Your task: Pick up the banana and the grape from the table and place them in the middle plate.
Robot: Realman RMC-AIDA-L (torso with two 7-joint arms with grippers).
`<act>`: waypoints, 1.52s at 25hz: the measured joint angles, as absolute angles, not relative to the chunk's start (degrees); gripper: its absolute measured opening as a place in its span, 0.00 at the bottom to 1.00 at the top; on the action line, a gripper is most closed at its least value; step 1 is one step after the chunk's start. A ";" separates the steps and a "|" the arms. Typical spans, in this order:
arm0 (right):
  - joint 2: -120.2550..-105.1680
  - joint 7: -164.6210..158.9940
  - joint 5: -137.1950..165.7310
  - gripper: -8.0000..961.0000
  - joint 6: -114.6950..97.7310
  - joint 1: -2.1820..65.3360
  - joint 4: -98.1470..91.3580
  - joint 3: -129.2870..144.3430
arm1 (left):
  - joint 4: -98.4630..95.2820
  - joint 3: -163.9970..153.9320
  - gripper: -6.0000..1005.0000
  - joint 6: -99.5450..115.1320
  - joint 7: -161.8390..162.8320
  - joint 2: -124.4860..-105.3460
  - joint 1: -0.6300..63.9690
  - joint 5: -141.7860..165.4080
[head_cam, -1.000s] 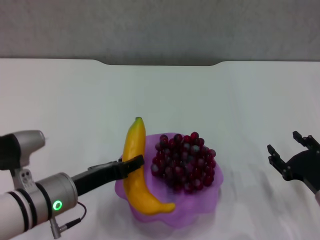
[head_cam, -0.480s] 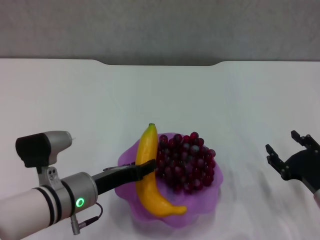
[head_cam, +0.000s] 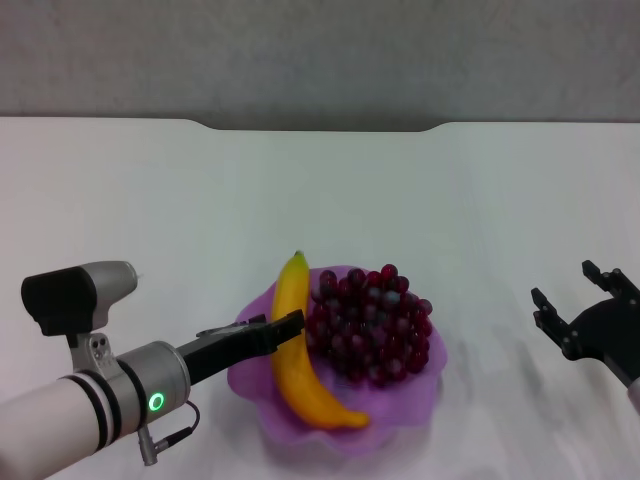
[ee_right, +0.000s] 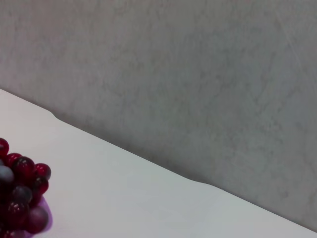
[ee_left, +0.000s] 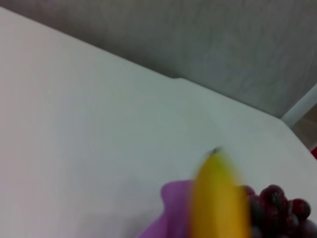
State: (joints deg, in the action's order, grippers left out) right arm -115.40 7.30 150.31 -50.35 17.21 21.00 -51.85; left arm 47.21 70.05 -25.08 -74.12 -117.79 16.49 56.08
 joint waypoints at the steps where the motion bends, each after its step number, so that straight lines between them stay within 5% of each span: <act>1: -115.40 7.30 150.24 0.76 -50.36 17.15 20.99 -51.85 | 47.37 69.99 0.58 -25.23 -75.35 -117.79 16.25 55.06; 5: -115.40 7.30 150.21 0.76 -50.36 17.07 20.92 -51.85 | 48.82 69.58 0.60 -25.83 -78.63 -117.64 14.70 51.79; 17: -115.38 6.76 150.11 0.76 -50.39 17.35 21.03 -51.88 | 57.45 80.22 0.89 -27.63 -105.56 -117.49 3.83 41.94; 29: -115.26 4.59 150.03 0.76 -50.66 18.31 20.91 -52.44 | 20.62 85.55 0.89 -61.95 -161.72 -118.13 10.00 4.17; 38: -115.46 5.45 150.11 0.76 -50.70 18.31 20.09 -51.98 | 14.01 82.63 0.89 -58.31 -162.70 -118.47 11.73 2.79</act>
